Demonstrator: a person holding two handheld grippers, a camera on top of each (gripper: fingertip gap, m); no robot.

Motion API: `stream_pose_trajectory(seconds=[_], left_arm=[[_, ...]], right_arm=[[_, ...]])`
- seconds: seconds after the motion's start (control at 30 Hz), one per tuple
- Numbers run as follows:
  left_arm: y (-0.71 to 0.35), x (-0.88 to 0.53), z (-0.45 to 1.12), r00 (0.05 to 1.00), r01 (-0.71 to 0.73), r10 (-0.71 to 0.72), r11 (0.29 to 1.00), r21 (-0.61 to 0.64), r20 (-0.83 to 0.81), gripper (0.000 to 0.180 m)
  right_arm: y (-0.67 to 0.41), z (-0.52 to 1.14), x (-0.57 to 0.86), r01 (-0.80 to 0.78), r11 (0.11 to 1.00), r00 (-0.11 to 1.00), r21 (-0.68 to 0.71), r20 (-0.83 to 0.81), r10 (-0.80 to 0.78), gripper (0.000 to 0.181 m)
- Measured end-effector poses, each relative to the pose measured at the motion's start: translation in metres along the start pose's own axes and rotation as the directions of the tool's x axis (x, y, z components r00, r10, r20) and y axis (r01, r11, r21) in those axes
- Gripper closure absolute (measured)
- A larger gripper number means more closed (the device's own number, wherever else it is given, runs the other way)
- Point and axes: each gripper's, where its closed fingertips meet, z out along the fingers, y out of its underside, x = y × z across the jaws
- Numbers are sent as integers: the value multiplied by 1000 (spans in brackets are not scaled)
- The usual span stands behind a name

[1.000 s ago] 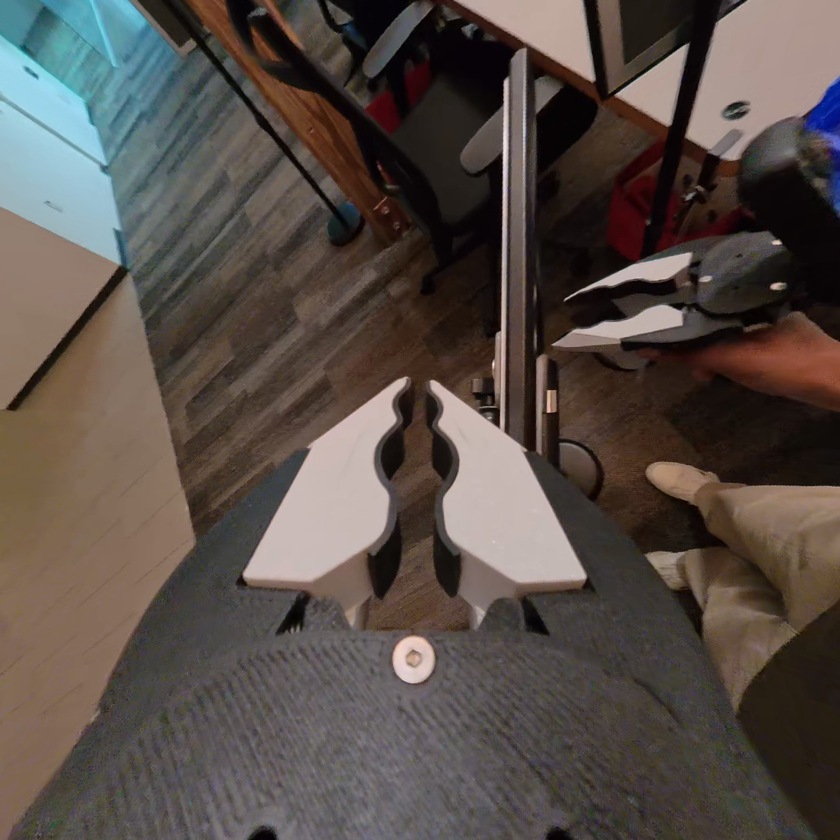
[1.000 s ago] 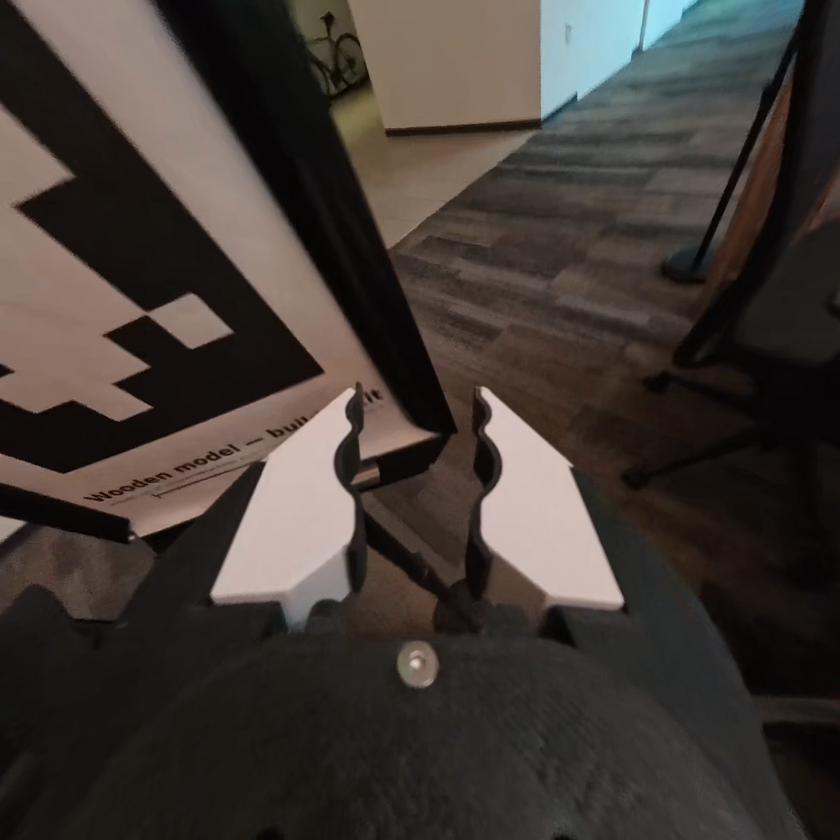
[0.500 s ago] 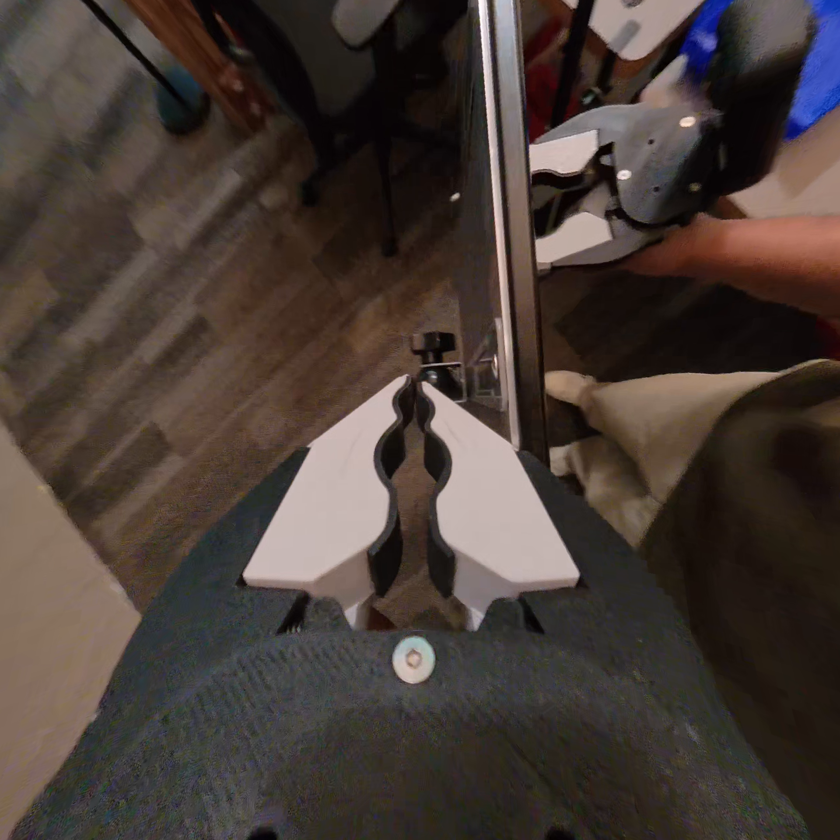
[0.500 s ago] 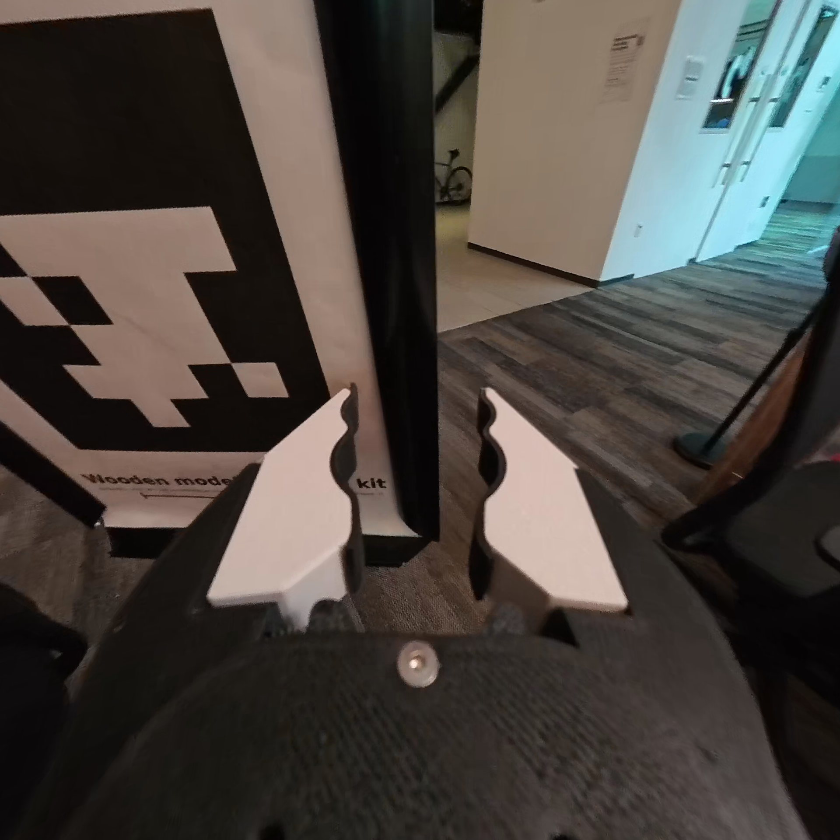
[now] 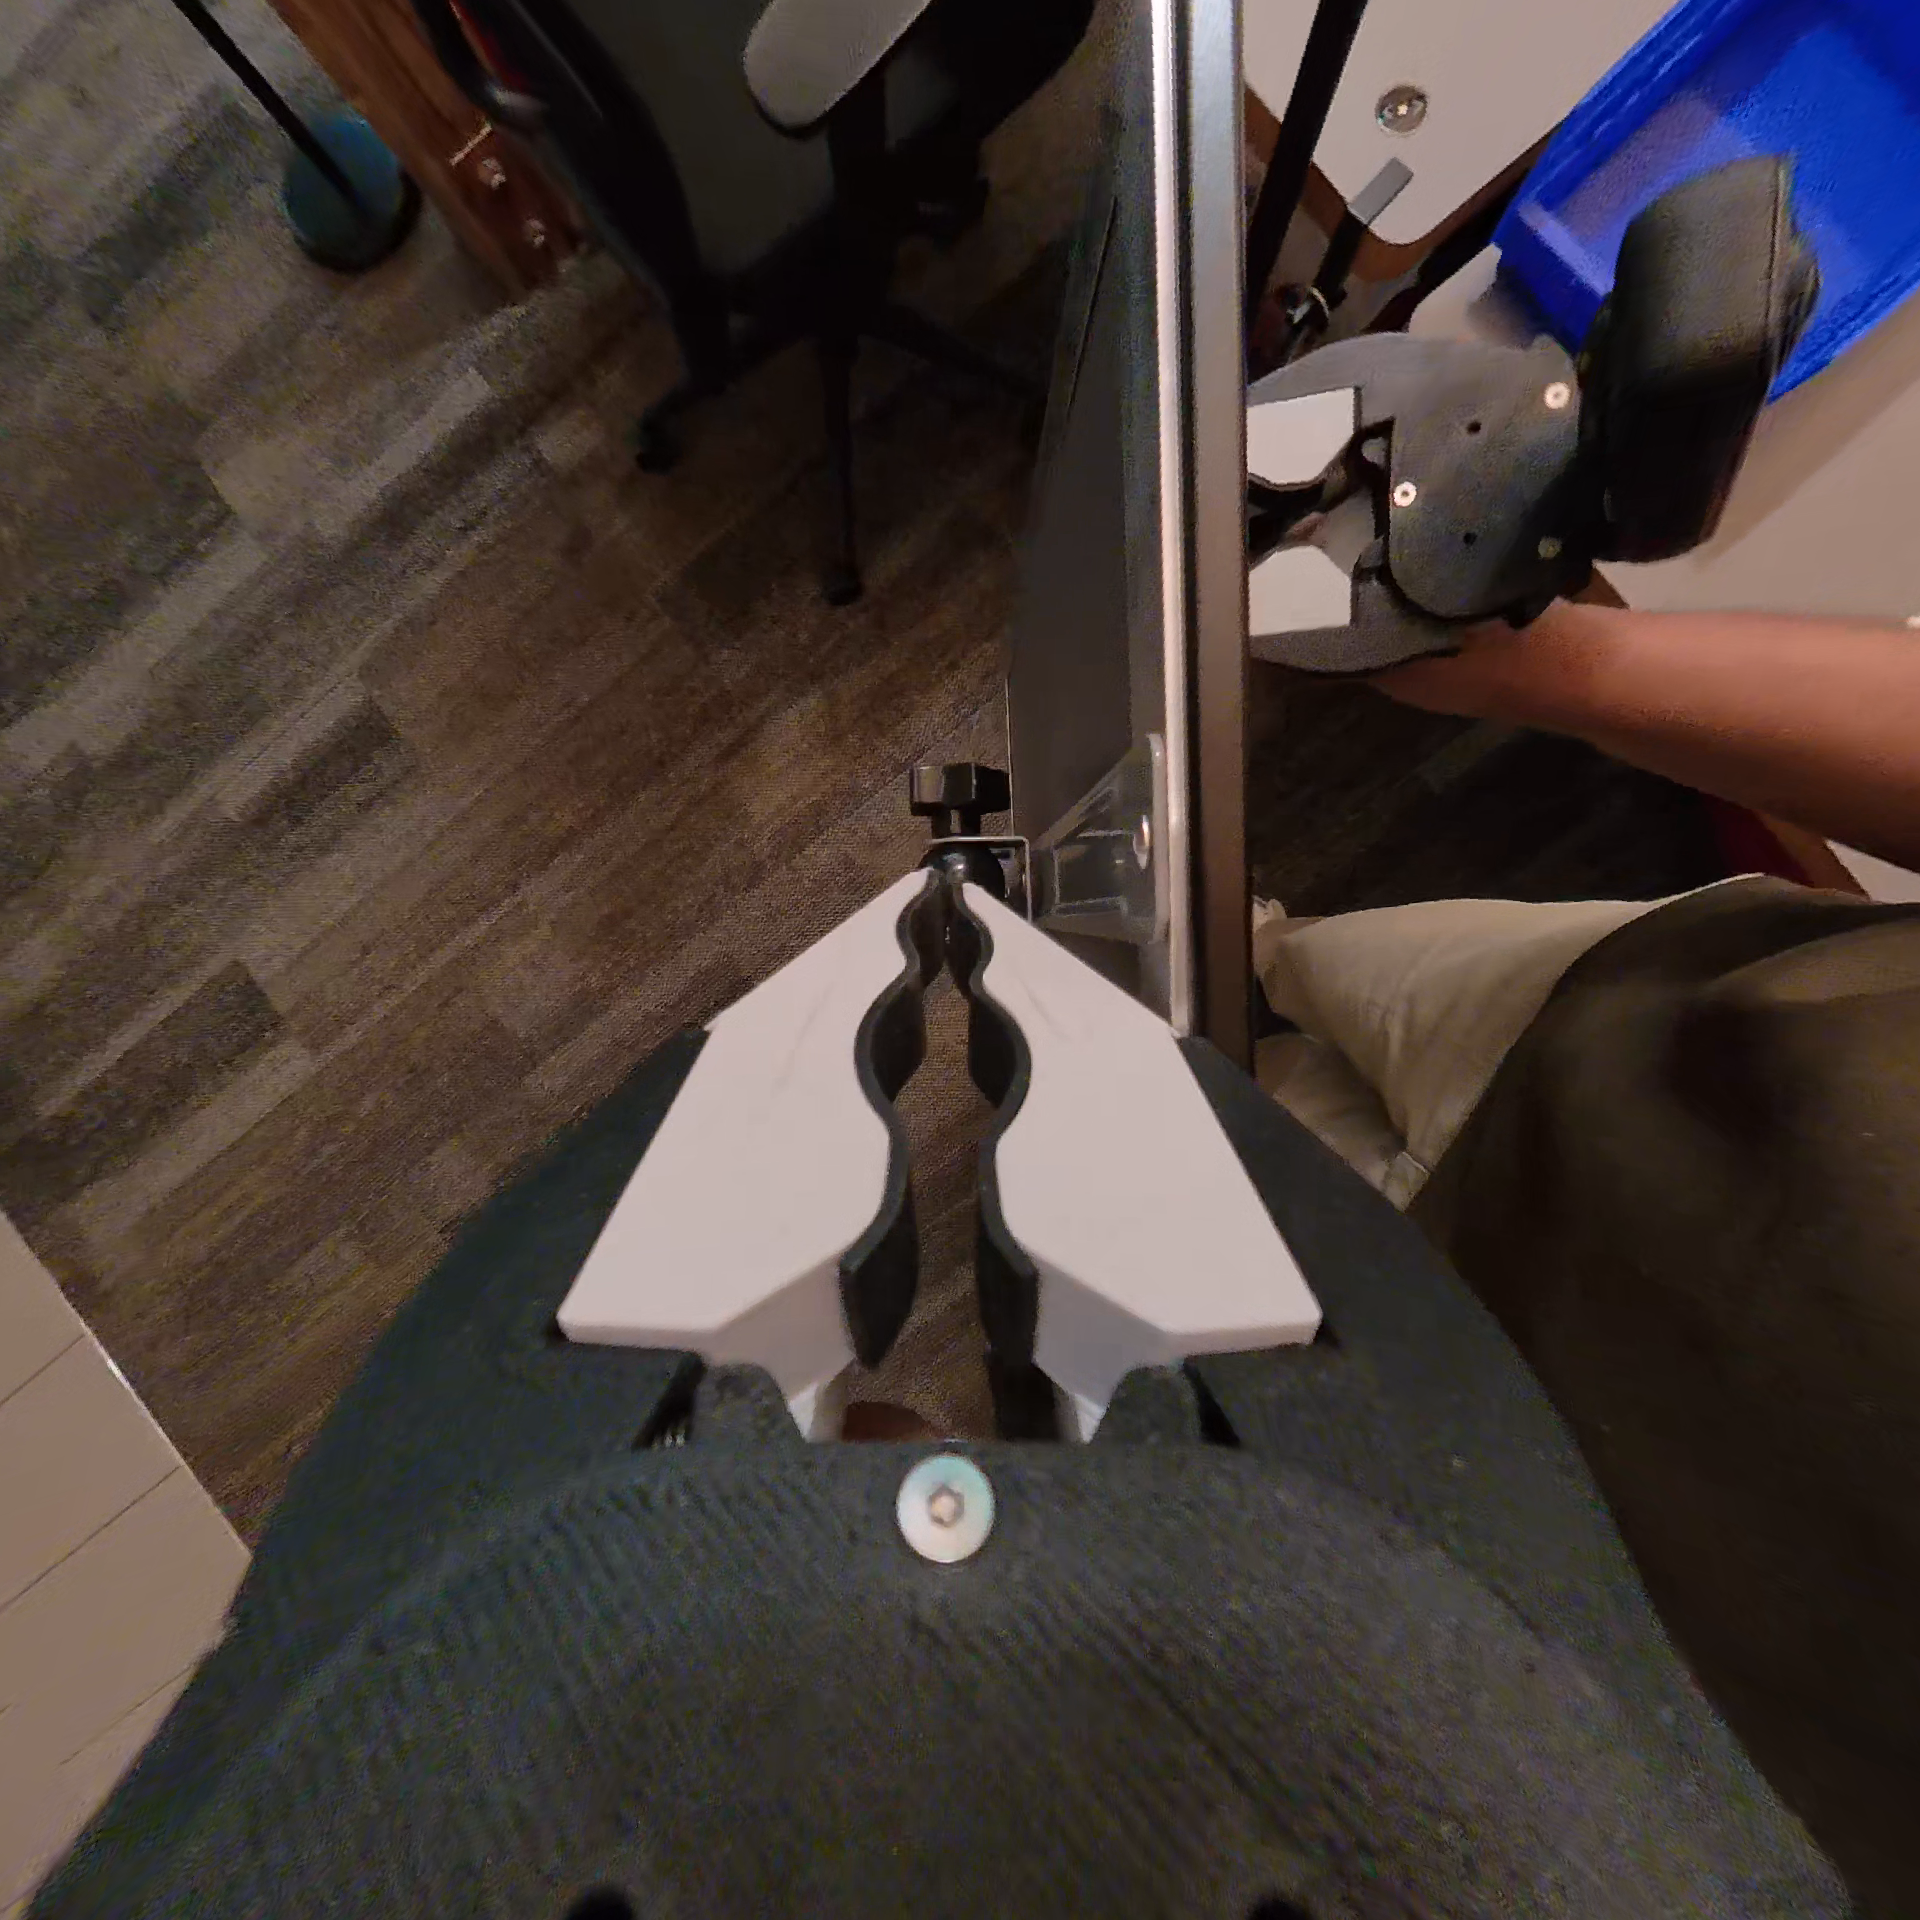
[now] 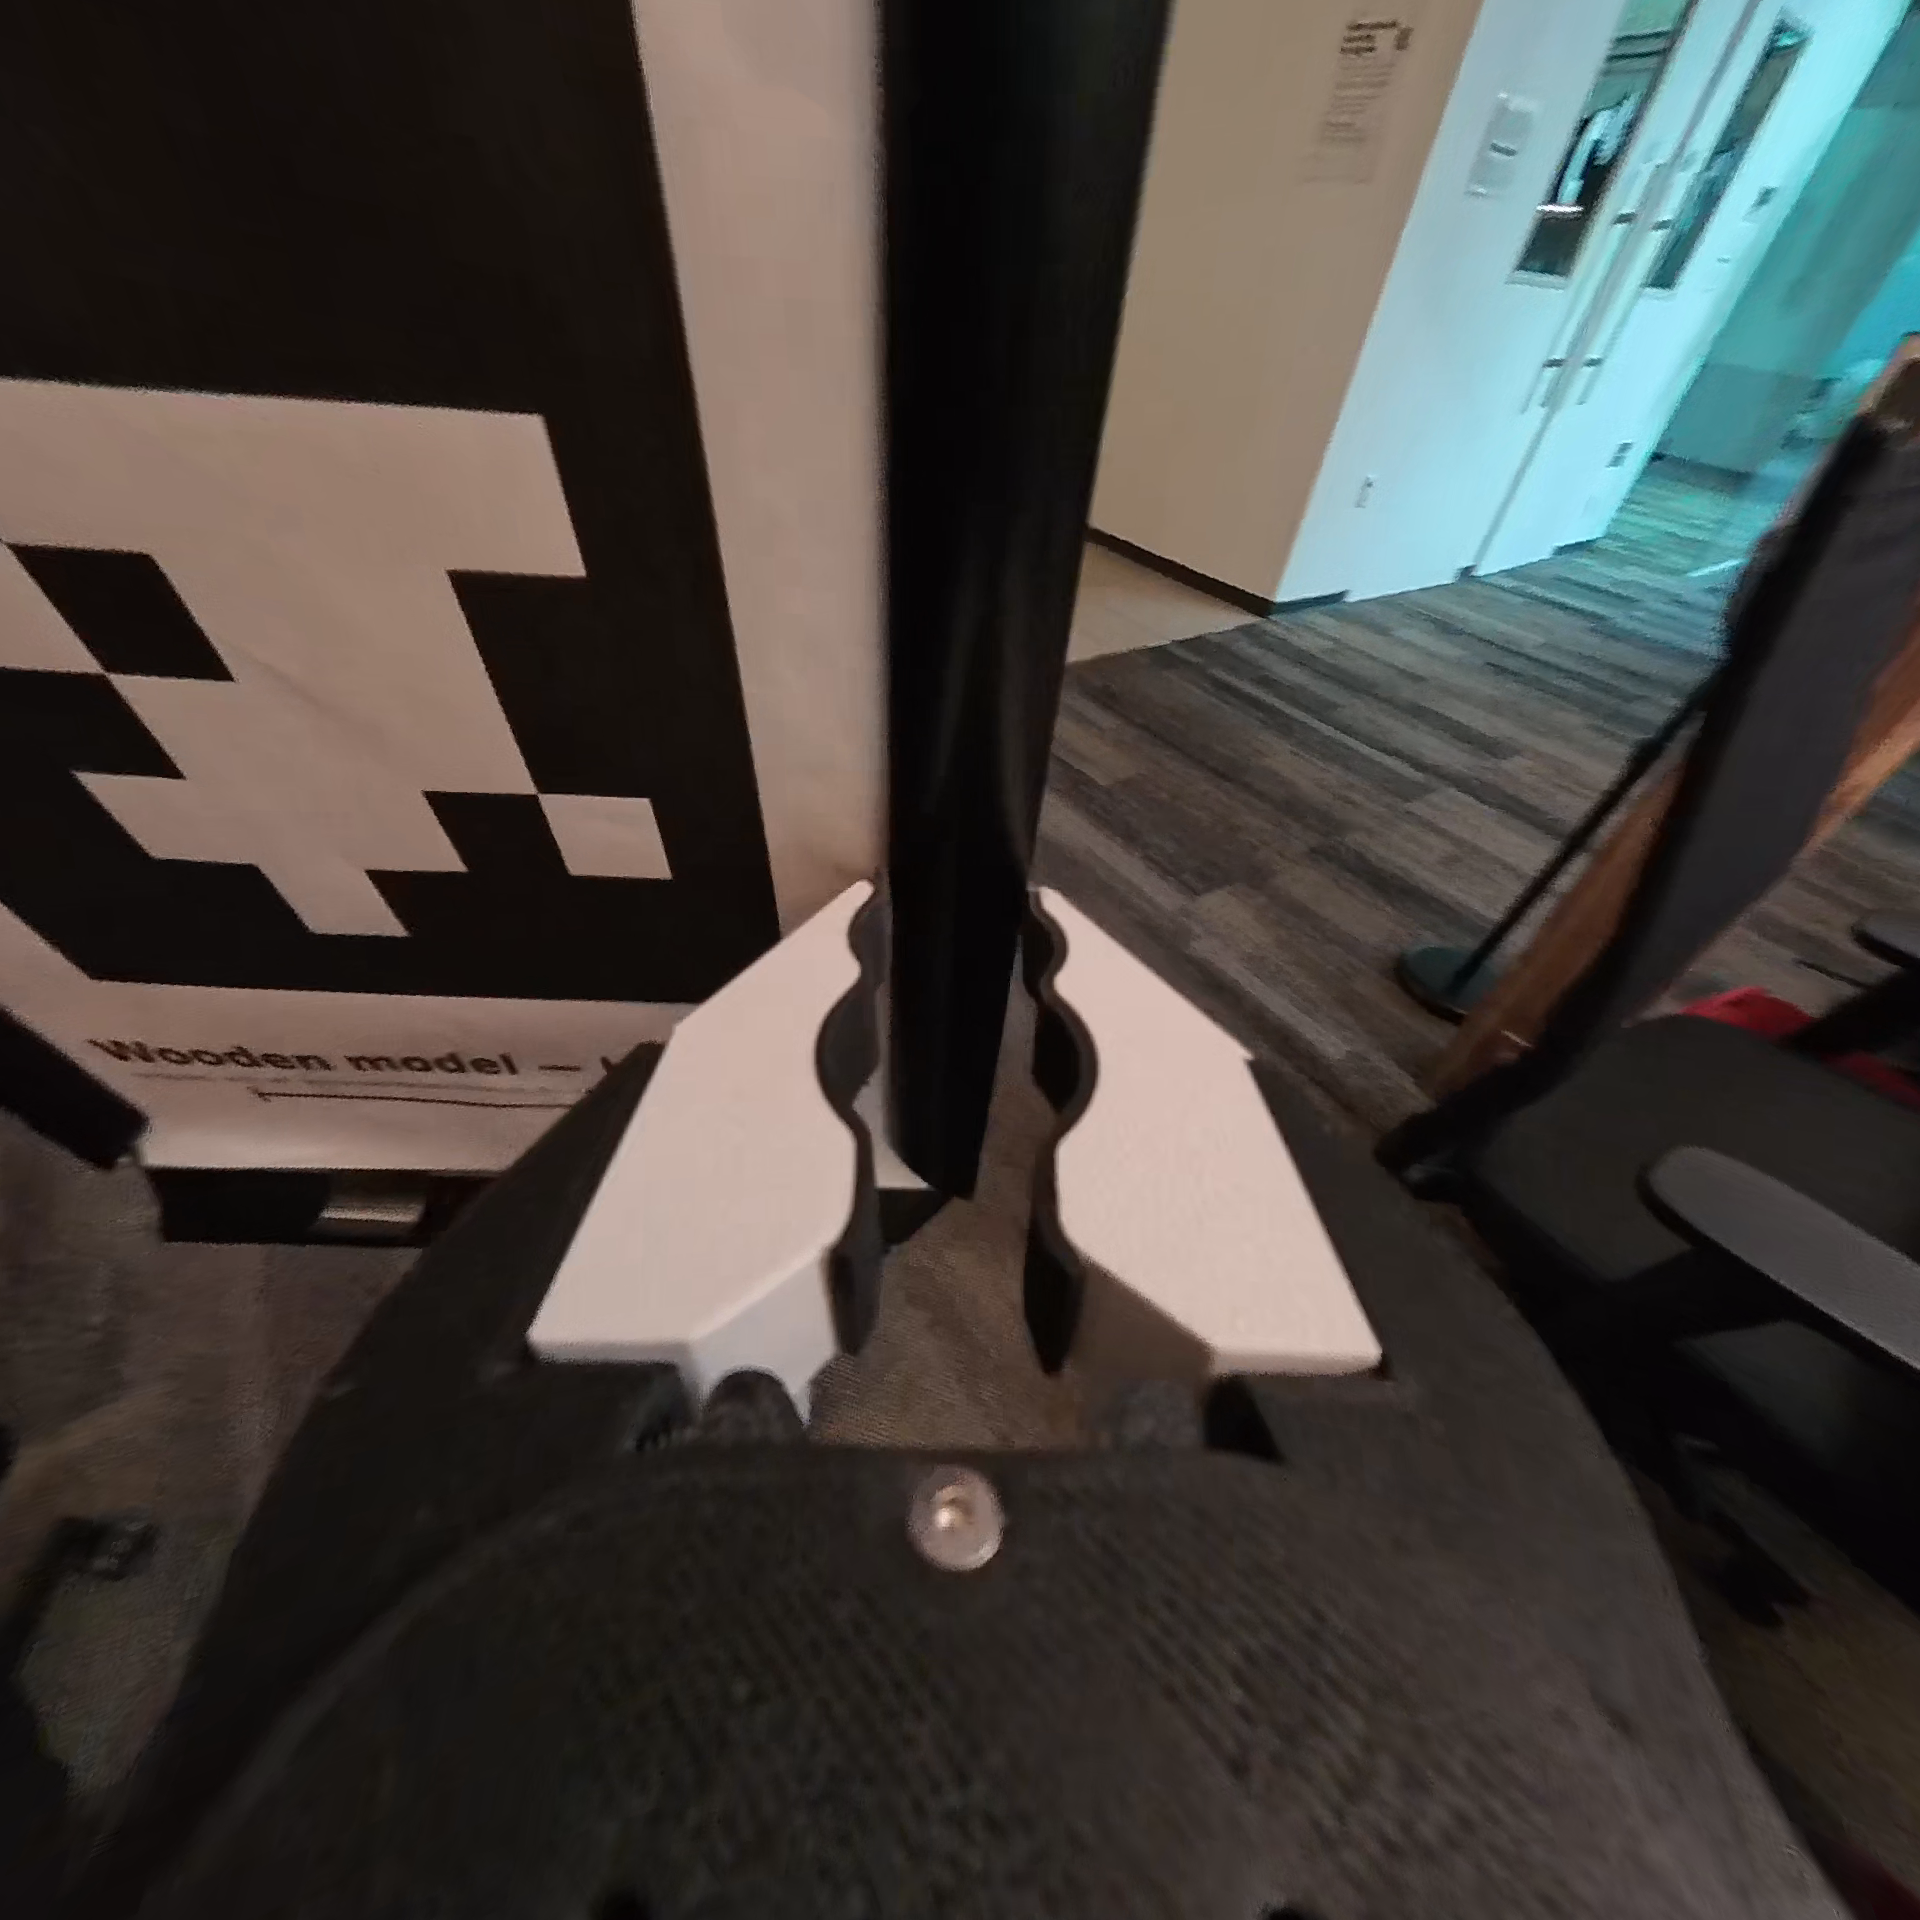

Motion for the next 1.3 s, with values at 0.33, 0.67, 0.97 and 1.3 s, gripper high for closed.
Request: stream_pose_trajectory(seconds=[0.33, 0.67, 0.97, 1.3], left_arm=[[-18, 6, 8, 994, 111, -110, 990, 91, -16, 180], [-29, 13, 11, 993, 106, -111, 987, 117, 33, 180], [-15, -9, 2, 985, 136, -146, 985, 106, 93, 180], [-30, -4, -10, 982, 23, -49, 989, 143, 181, 180]], right_arm=[[4, -17, 19, -65, 994, 975, -90, -217, 44, 158], [8, -37, 30, -119, 984, 948, -135, -309, 72, 163], [68, -130, 109, -384, 919, 763, -85, -589, 264, 181], [-63, -85, 25, -151, 979, 958, 135, -225, 179, 150]])
